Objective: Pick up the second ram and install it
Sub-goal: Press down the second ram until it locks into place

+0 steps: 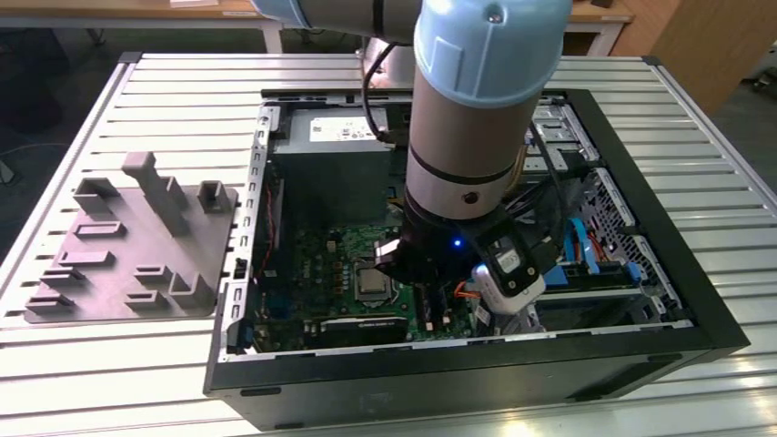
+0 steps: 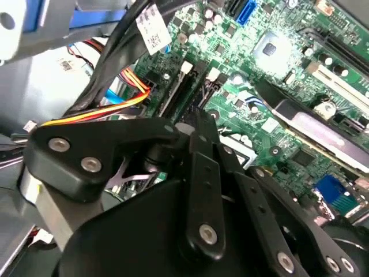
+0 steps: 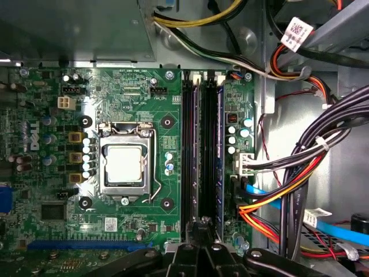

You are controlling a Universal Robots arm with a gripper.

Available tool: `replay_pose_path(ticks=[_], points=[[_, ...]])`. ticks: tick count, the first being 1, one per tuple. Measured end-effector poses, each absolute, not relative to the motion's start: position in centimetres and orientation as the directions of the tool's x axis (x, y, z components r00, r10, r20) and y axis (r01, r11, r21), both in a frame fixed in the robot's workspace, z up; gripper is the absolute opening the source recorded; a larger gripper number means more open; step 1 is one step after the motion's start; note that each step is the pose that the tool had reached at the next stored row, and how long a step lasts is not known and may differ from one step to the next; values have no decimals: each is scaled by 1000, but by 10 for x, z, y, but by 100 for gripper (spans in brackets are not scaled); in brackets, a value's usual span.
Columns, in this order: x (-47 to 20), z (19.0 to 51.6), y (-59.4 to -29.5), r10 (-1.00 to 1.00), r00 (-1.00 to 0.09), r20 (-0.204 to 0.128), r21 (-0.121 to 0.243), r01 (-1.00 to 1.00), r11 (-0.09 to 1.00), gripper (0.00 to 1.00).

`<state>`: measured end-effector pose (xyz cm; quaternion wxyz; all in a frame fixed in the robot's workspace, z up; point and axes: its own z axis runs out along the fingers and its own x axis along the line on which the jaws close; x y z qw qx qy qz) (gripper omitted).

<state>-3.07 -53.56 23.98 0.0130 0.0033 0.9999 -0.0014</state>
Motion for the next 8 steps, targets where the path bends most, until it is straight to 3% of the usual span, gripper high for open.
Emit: replay_pose_path(ticks=[8], points=[[-29, 236, -536, 7, -1000, -26, -3, 7, 1000, 10]])
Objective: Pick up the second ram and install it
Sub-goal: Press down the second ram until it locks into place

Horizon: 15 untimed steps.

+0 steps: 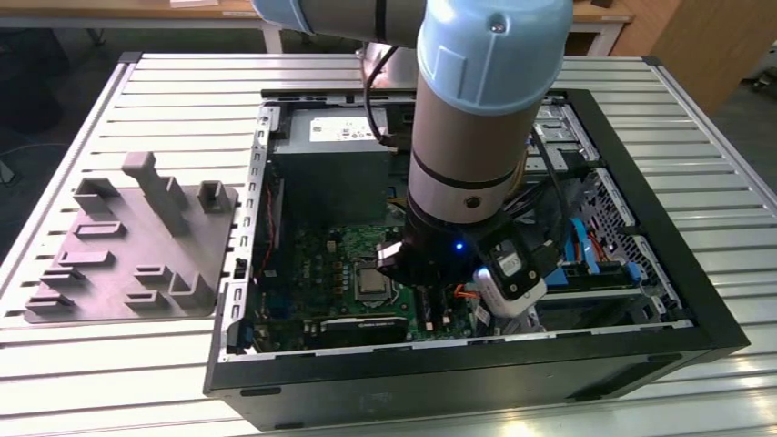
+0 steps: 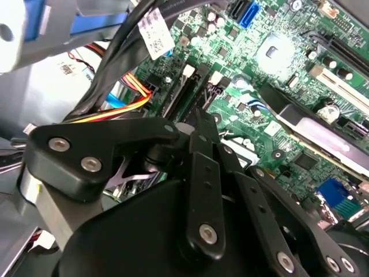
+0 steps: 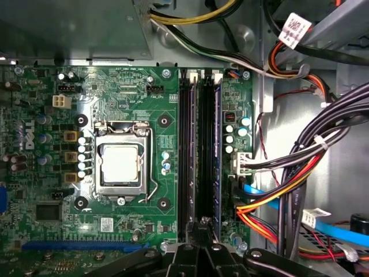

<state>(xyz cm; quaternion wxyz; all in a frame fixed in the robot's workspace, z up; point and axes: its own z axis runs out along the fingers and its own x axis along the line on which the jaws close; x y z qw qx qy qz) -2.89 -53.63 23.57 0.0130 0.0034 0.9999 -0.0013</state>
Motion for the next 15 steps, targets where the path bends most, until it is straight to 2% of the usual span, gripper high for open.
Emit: replay_pose_path(ticks=[15], points=[[-29, 232, -536, 7, -1000, -26, -3, 7, 1000, 10]])
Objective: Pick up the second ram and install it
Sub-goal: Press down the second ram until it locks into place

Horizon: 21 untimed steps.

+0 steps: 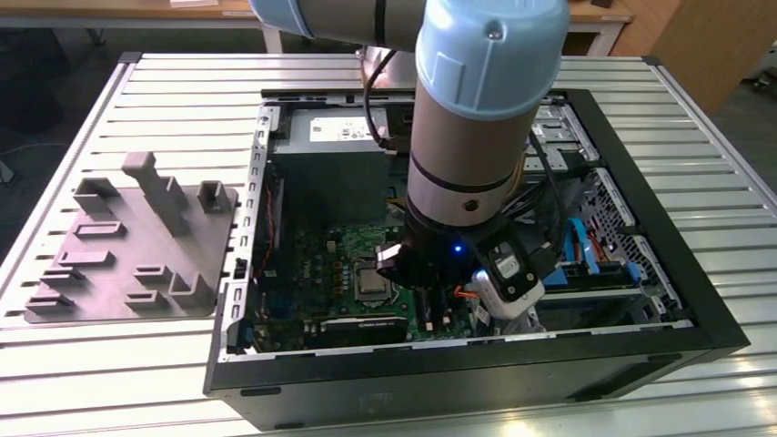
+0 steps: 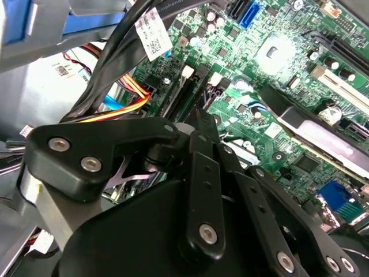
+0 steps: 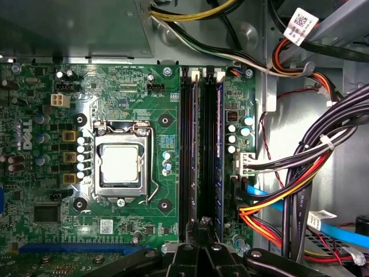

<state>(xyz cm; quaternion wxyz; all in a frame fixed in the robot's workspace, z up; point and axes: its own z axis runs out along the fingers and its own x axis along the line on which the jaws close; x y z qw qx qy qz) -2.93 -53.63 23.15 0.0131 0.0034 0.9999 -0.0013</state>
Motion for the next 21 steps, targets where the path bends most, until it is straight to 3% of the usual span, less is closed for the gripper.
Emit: replay_pose_path(ticks=[21], points=[[-29, 223, -536, 7, -1000, -26, -3, 7, 1000, 10]])
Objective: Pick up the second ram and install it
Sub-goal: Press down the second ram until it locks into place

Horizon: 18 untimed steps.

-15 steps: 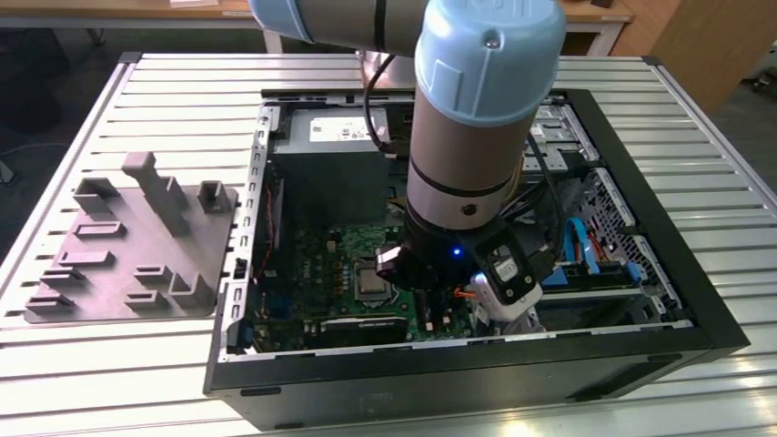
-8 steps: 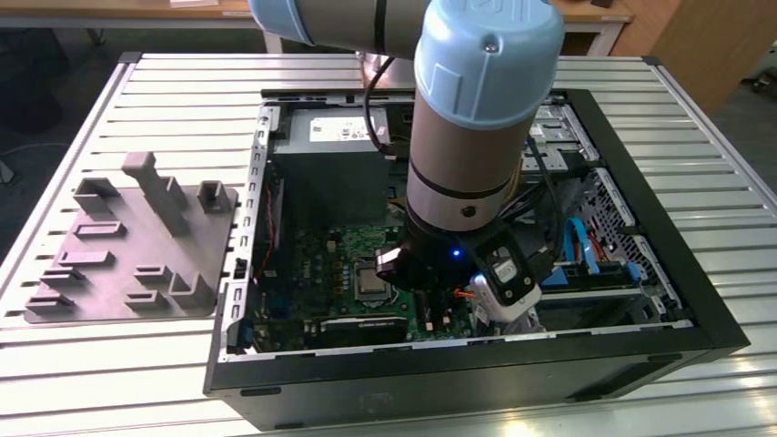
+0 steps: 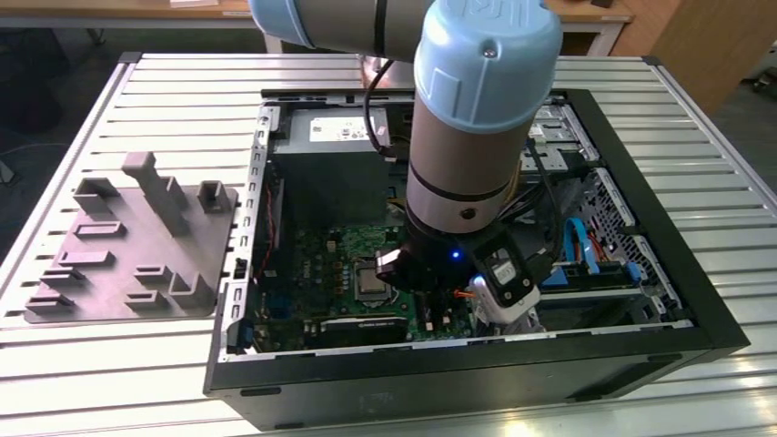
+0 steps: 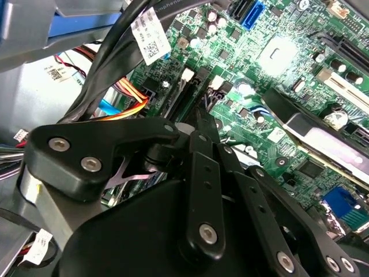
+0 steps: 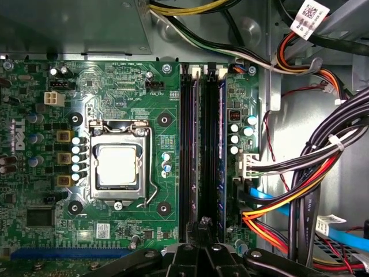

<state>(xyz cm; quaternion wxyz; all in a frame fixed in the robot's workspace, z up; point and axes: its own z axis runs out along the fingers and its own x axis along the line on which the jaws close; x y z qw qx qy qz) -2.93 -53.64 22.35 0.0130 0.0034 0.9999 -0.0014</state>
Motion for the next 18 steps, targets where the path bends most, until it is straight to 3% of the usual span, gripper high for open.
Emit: replay_pose_path(ticks=[18], points=[[-29, 220, -536, 7, -1000, -26, -3, 7, 1000, 10]])
